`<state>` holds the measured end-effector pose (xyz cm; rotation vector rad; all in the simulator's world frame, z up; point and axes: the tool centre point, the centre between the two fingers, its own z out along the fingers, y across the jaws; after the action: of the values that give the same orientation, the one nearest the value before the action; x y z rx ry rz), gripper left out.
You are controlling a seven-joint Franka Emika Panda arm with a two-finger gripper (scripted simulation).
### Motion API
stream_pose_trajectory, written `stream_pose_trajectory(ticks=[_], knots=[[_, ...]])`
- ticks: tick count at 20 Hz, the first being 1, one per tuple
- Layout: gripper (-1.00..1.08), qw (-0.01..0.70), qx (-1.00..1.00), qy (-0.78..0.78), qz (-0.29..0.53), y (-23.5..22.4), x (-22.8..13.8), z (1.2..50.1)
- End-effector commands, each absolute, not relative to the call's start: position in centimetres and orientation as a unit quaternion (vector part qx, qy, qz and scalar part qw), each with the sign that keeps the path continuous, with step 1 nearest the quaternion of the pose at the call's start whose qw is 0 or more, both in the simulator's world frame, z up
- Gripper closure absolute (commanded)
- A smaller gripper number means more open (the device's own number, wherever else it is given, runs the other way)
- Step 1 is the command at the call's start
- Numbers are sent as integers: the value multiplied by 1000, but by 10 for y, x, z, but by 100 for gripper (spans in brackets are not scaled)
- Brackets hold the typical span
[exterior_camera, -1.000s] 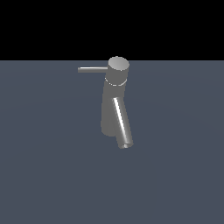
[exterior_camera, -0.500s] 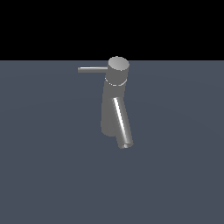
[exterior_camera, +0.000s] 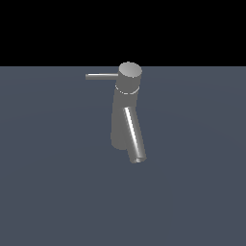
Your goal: Turn on the faucet by rotating a designated handle.
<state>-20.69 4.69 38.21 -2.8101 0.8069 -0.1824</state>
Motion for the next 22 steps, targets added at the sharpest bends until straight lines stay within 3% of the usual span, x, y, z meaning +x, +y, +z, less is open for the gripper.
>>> stream_pose_trajectory(ticks=[1, 22], knots=[[108, 116, -944, 301, -72, 52, -199, 374], [108, 185, -839, 492, -142, 75, -121, 319]])
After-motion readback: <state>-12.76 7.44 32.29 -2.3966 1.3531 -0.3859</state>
